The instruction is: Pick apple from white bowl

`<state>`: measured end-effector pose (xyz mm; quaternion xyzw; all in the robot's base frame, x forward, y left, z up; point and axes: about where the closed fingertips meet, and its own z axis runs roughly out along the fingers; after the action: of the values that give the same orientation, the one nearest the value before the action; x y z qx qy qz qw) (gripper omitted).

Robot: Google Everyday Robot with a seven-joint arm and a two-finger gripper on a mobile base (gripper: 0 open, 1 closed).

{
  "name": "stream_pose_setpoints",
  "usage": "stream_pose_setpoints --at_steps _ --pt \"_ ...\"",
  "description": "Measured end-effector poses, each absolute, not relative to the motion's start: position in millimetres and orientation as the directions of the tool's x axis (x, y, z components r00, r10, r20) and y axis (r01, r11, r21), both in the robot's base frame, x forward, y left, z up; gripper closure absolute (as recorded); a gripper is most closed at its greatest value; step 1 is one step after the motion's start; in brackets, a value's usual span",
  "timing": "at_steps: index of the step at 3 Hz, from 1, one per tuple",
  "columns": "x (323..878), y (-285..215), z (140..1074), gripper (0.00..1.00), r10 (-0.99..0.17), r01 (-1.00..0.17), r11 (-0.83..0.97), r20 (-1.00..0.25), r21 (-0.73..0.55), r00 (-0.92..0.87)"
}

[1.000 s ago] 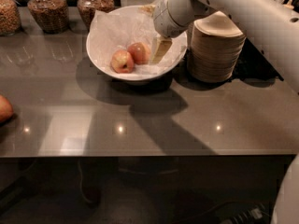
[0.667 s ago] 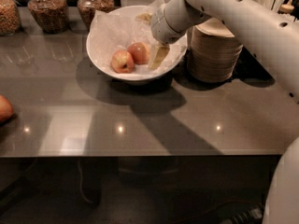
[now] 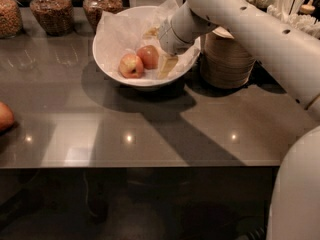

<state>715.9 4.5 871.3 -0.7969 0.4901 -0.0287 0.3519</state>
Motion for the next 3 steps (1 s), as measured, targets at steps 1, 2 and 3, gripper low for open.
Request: stream_pose_setpoints --at_steps 1,2,3 --pt "722.4 4.2 865.6 0.35 -0.81 -0.765 -0.279 -0.285 -0.581 0.512" --pt "729.9 1.7 864.0 0.39 -0.823 -0.767 -0.278 -0.269 -0.579 0.501" --pt "740.9 1.1 855.9 0.39 -0.837 -0.774 -0.273 -0.255 -0.571 0.483"
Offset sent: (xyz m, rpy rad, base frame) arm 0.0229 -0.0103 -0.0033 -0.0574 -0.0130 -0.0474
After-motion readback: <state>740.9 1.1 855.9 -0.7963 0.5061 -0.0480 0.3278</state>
